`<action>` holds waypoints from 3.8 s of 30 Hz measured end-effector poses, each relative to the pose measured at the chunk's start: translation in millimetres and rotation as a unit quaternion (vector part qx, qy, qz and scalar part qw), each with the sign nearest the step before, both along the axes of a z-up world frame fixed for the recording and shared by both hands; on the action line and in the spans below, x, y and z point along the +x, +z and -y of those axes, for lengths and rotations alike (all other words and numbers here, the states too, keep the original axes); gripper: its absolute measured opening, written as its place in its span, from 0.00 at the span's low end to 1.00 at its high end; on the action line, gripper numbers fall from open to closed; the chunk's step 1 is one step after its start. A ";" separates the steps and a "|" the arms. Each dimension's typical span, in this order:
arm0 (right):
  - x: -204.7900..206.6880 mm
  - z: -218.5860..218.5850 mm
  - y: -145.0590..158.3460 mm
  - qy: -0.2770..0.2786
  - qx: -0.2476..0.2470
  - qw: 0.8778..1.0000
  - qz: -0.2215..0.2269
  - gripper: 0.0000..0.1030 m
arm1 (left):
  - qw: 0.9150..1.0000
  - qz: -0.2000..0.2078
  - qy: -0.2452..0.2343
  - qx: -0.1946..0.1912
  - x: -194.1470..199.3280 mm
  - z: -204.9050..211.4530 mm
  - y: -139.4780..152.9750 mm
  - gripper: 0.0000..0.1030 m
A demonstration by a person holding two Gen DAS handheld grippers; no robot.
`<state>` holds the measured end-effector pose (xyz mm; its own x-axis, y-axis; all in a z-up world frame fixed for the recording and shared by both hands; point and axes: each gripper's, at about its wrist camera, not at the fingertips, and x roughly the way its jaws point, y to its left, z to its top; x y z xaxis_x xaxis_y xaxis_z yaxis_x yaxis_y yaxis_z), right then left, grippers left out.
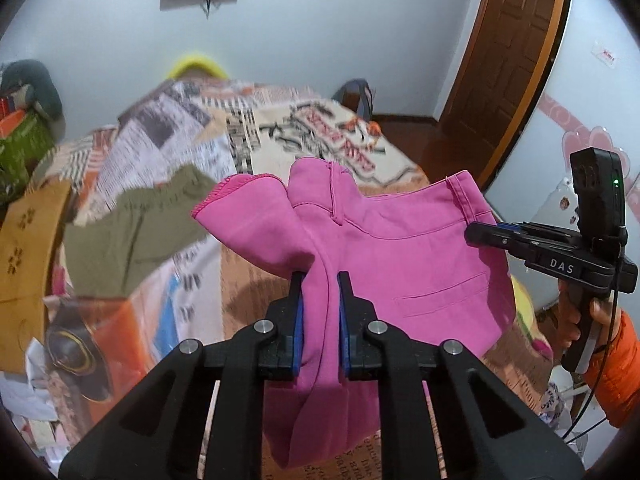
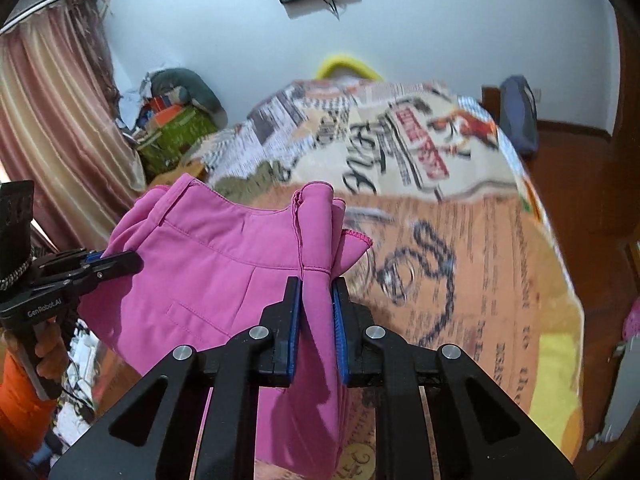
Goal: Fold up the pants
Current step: 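Carry the pink pants with the left tool toward the olive-green pants, then lower the pink pants onto the bed and open the left tool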
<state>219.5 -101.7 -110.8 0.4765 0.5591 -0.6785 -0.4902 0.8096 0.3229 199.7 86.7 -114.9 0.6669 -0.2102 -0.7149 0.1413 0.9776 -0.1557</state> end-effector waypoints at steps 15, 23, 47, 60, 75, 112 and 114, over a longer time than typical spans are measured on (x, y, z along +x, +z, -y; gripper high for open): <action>38.8 -63.4 58.6 0.032 0.015 0.996 0.082 0.13 | 0.996 0.065 0.053 0.006 25.6 -67.1 51.2 0.13; 80.5 -123.5 45.4 0.058 0.016 0.995 0.076 0.13 | 0.994 0.052 0.093 0.018 55.5 -117.5 29.1 0.13; 184.6 -268.0 -67.5 0.106 -0.053 0.993 0.004 0.12 | 0.983 -0.056 0.168 0.043 174.5 -244.8 -115.9 0.14; 188.4 -277.7 -106.3 0.115 -0.139 0.984 -0.005 0.20 | 0.976 -0.101 0.182 0.057 170.9 -270.2 -162.5 0.28; 146.5 -231.6 -14.8 0.083 -0.116 0.988 0.051 0.27 | 0.973 -0.065 0.201 0.088 105.4 -253.5 -83.1 0.28; -144.4 -92.5 172.7 0.099 0.114 0.943 0.295 0.55 | 0.925 0.309 0.204 0.090 -218.7 -31.0 149.8 0.66; -150.3 -93.7 171.2 0.091 0.106 0.943 0.303 0.69 | 0.924 0.311 0.203 0.094 -218.4 -30.2 148.0 0.71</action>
<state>69.2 -8.0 60.5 0.6231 0.7620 -0.1764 -0.7617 0.6424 0.0846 -18.7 116.9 33.1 0.9576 0.2367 -0.1644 -0.2384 0.9711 0.0095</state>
